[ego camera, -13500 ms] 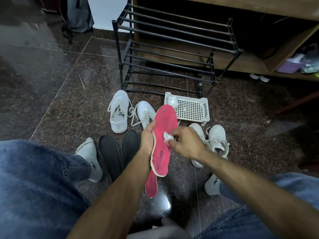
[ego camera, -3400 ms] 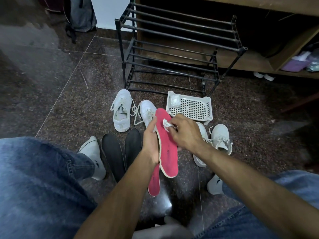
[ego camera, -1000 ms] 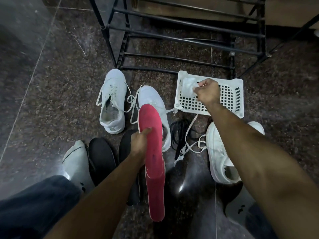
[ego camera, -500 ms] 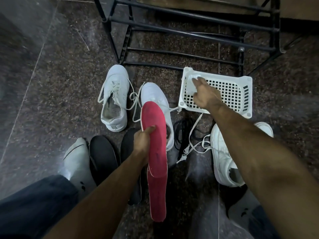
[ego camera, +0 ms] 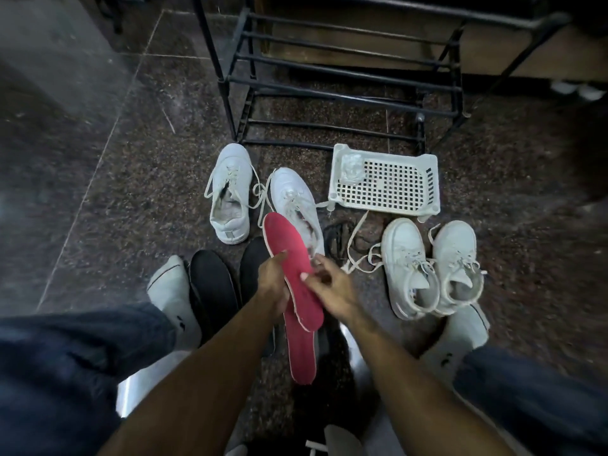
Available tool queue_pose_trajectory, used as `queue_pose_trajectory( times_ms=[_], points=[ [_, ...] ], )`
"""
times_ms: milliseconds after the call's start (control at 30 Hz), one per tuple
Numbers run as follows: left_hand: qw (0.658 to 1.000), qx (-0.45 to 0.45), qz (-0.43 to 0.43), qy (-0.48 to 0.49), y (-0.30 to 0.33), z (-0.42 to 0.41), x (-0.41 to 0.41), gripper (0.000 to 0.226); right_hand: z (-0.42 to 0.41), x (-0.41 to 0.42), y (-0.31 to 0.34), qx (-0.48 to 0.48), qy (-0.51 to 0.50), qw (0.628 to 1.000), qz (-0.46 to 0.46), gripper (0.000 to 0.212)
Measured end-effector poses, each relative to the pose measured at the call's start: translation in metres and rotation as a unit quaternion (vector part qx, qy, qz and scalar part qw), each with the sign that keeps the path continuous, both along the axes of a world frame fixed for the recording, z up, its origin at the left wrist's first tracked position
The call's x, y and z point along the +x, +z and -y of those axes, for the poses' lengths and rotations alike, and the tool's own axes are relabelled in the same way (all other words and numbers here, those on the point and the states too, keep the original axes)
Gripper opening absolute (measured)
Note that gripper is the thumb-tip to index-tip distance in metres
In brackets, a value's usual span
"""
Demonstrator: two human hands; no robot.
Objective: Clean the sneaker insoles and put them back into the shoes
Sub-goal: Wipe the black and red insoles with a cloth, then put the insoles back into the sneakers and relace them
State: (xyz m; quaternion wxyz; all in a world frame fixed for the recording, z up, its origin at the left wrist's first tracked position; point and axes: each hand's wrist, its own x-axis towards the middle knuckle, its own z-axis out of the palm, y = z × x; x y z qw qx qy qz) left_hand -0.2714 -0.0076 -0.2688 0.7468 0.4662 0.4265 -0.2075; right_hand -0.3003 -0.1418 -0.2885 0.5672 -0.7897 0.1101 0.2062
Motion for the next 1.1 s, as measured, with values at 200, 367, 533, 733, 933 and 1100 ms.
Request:
queue_pose_trajectory(
  times_ms=[200, 367, 533, 733, 933, 1100],
  points=[
    [0.996, 0.045, 0.01, -0.071, 0.015, 0.016, -0.024, 0.033, 0.006, -0.033, 0.012, -0.058, 0.068, 0.996, 0.021, 0.073],
    [0.99, 0.045, 0.023, -0.129, 0.031, 0.032, -0.038, 0.029, 0.026, -0.046, 0.015, -0.078, 0.063, 0.995, 0.01, 0.079],
    [0.98, 0.057, 0.03, -0.188, 0.025, 0.037, -0.039, 0.023, 0.043, -0.055, 0.03, -0.177, 0.037, 0.983, -0.015, 0.065],
    [0.971, 0.08, 0.028, -0.225, 0.021, 0.05, -0.031, 0.025, 0.08, -0.06, 0.03, -0.269, -0.019, 0.962, -0.036, 0.056],
    [0.923, 0.166, 0.061, -0.342, 0.011, 0.103, -0.022, 0.011, 0.138, -0.058, 0.038, -0.339, -0.08, 0.936, -0.049, 0.046],
    [0.834, 0.272, 0.127, -0.463, -0.018, 0.153, -0.016, 0.008, 0.18, -0.057, 0.033, -0.257, -0.152, 0.952, -0.058, 0.043]
  ],
)
